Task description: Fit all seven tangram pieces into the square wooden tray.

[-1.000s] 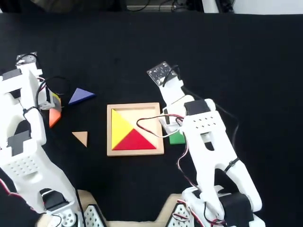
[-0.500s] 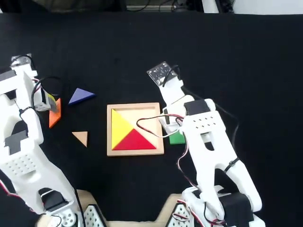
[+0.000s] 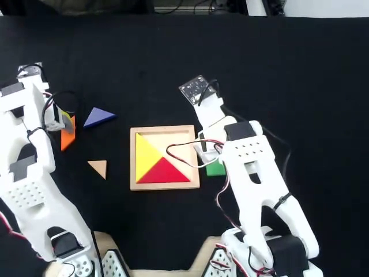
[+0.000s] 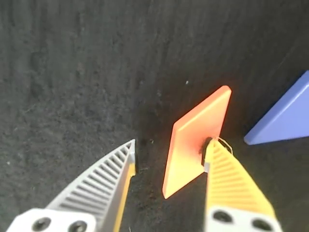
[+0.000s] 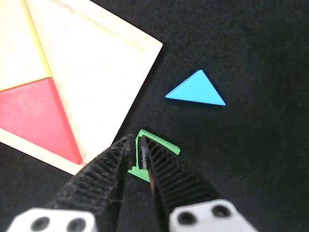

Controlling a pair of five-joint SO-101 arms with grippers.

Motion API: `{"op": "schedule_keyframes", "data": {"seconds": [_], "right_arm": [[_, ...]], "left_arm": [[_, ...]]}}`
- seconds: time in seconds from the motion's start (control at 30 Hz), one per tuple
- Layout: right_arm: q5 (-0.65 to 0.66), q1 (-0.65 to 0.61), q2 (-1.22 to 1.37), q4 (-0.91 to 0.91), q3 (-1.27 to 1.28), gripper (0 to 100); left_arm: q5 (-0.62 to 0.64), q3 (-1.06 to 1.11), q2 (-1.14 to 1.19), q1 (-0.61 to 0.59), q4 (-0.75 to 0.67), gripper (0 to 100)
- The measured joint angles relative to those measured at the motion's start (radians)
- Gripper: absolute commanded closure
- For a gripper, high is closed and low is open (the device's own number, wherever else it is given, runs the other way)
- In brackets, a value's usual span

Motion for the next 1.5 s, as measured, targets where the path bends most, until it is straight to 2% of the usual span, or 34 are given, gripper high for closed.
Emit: {"op": "schedule_keyframes", "data": {"seconds": [0.4,0.77,1.33,1.5], "right_arm": [[0.0,0.0,0.0,-0.002,0.0,97.2],[0.002,0.0,0.0,-0.002,0.0,97.3],[0.002,0.0,0.0,-0.006,0.0,97.3],[0.002,0.0,0.0,-0.081,0.061,97.3]], "left_arm": [[0.012,0.003,0.031,0.043,-0.011,77],[0.012,-0.127,0.114,0.054,0.089,77],[0.049,-0.169,0.123,0.078,0.133,95],[0.061,-0.204,0.126,0.077,0.216,97]]}}
